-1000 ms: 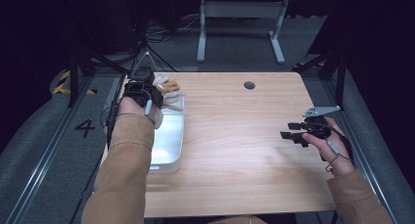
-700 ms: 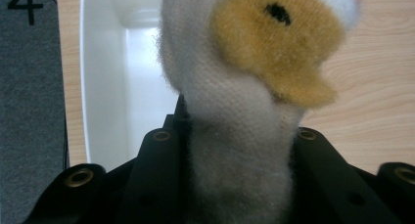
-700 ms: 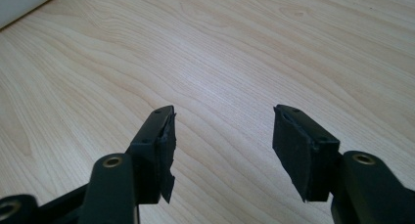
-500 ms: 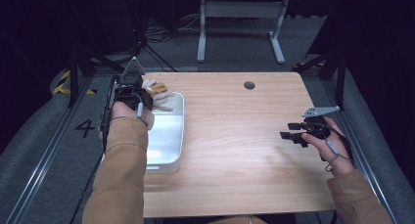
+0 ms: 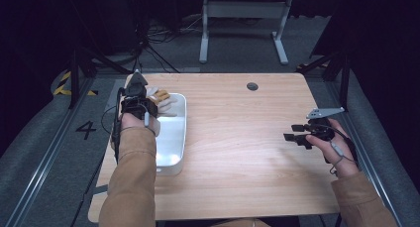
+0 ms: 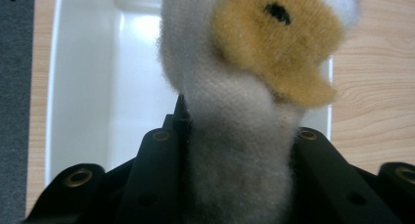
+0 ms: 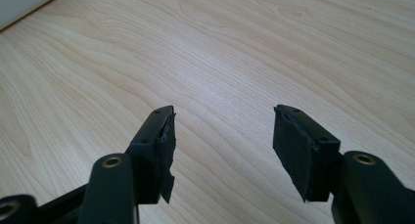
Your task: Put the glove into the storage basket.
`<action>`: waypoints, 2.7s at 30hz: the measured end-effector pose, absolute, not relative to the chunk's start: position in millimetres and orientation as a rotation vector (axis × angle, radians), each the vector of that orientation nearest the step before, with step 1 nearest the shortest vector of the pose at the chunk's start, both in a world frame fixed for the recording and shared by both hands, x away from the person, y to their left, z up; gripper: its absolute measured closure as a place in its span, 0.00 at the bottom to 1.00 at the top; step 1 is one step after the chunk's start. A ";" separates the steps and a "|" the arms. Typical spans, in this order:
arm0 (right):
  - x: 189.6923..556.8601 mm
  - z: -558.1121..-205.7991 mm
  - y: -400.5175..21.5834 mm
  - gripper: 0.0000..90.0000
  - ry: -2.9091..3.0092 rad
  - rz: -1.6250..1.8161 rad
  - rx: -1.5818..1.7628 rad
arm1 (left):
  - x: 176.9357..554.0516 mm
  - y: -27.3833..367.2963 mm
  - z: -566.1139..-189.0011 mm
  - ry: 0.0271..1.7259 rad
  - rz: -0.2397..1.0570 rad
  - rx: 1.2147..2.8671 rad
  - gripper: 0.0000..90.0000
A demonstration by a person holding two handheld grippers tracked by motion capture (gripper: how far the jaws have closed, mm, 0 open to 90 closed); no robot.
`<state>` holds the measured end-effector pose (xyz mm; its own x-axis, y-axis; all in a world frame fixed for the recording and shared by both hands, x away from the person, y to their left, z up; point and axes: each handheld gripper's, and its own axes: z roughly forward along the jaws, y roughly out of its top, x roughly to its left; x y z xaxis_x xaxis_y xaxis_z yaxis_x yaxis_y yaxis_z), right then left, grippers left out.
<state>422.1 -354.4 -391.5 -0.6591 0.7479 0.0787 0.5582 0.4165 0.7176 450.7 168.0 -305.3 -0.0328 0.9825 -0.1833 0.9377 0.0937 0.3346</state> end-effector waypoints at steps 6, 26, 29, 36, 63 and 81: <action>422.0 -392.1 -352.9 0.47 2.426 1.080 1.137 | 452.4 167.9 -320.3 2.046 0.174 1.905 0.77; 423.2 -394.0 -354.7 0.47 2.426 1.080 1.151 | 456.1 173.0 -364.5 2.089 0.131 1.900 0.77; 423.4 -394.5 -355.1 0.46 2.426 1.077 1.153 | 456.7 172.5 -369.4 2.099 0.111 1.901 0.77; 423.6 -394.6 -355.7 0.47 2.425 1.077 1.159 | 458.0 171.7 -378.4 2.107 0.114 1.901 0.77; 424.1 -396.5 -354.9 0.46 2.434 1.075 1.156 | 462.2 166.1 -413.0 2.122 0.051 1.969 0.73; 424.8 -397.4 -356.7 0.46 2.426 1.080 1.159 | 464.4 160.3 -418.0 2.015 -0.113 2.033 0.24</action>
